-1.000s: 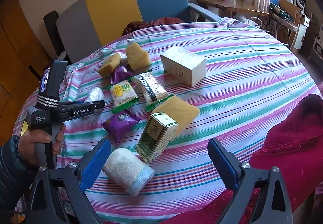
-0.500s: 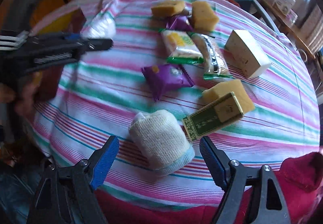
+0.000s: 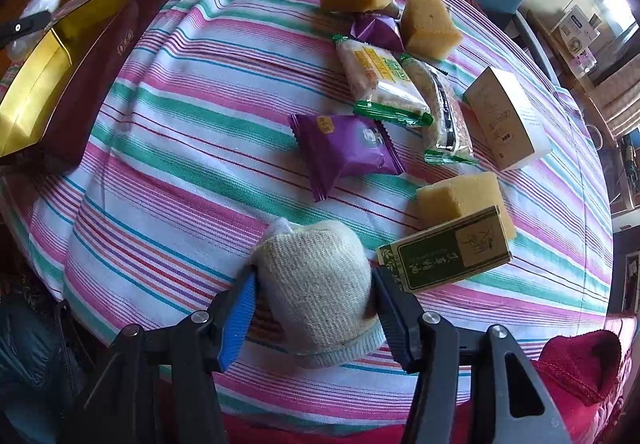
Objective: Organize objects
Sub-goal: 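Carry the bundle into the gold tray and open the left tool while the right tool grasps the white sock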
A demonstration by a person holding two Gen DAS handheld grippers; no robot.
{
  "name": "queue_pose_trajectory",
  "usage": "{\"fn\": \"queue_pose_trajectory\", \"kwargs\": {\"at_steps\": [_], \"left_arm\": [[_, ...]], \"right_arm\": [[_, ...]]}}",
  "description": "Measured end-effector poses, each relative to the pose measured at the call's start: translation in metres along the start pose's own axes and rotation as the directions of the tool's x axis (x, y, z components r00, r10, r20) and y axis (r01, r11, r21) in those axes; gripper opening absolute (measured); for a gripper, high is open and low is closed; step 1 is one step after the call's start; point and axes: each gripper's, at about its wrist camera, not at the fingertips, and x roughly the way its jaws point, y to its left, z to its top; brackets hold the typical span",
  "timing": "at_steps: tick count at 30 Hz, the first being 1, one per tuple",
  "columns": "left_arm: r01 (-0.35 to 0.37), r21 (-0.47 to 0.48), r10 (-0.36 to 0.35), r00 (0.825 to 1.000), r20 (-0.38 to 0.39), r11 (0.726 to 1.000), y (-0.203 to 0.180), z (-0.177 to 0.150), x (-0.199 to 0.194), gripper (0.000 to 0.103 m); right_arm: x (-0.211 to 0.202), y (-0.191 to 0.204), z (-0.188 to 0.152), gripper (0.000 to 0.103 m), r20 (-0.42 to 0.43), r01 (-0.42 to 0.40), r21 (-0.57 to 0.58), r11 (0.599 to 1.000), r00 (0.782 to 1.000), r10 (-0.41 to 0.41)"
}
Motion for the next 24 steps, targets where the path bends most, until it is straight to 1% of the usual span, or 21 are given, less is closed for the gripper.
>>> {"fn": "queue_pose_trajectory", "kwargs": {"at_steps": [2, 3, 5, 7, 10, 14, 15, 16, 20, 22, 24], "left_arm": [[-0.073, -0.057, 0.073, 0.997, -0.010, 0.996, 0.039, -0.001, 0.002, 0.035], [-0.118, -0.080, 0.117, 0.993, -0.016, 0.990, 0.058, -0.001, 0.005, 0.035], [-0.186, -0.100, 0.183, 0.982, -0.036, 0.977, 0.088, 0.000, 0.013, 0.035], [-0.239, -0.123, 0.233, 0.971, -0.056, 0.963, 0.111, 0.001, 0.024, 0.035], [-0.271, -0.158, 0.258, 0.961, -0.095, 0.950, 0.136, 0.000, 0.040, 0.035], [-0.312, -0.163, 0.297, 0.948, -0.111, 0.936, 0.152, 0.001, 0.057, 0.036], [-0.322, -0.166, 0.306, 0.945, -0.112, 0.932, 0.153, 0.002, 0.060, 0.036], [-0.330, -0.168, 0.314, 0.943, -0.113, 0.929, 0.155, 0.003, 0.062, 0.037], [-0.366, -0.145, 0.352, 0.929, -0.114, 0.919, 0.156, 0.009, 0.073, 0.037], [-0.389, -0.140, 0.375, 0.920, -0.114, 0.910, 0.158, 0.010, 0.076, 0.040], [-0.389, -0.148, 0.376, 0.920, -0.109, 0.909, 0.160, 0.010, 0.075, 0.043]], "right_arm": [[0.000, 0.000, -0.002, 0.057, 0.004, -0.001, 0.003, 1.000, 1.000, 0.001], [0.000, -0.001, -0.003, 0.057, 0.006, -0.002, 0.004, 1.000, 1.000, 0.002], [0.000, -0.002, -0.005, 0.057, 0.009, -0.005, 0.010, 1.000, 1.000, 0.005], [0.000, -0.003, -0.006, 0.057, 0.011, -0.008, 0.018, 1.000, 1.000, 0.008], [0.000, -0.006, -0.003, 0.057, 0.012, -0.010, 0.023, 1.000, 1.000, 0.010], [0.000, -0.009, -0.005, 0.057, 0.013, -0.011, 0.025, 1.000, 1.000, 0.011], [0.000, -0.010, -0.006, 0.057, 0.014, -0.011, 0.026, 1.000, 1.000, 0.010], [0.001, -0.009, 0.003, 0.057, 0.013, -0.009, 0.026, 1.000, 1.000, 0.009], [0.001, -0.010, 0.003, 0.057, 0.015, -0.008, 0.031, 1.000, 1.000, 0.007], [0.001, -0.011, 0.003, 0.057, 0.020, -0.007, 0.034, 0.999, 1.000, 0.006], [0.001, -0.012, 0.003, 0.057, 0.023, -0.007, 0.038, 0.999, 1.000, 0.006]]}}
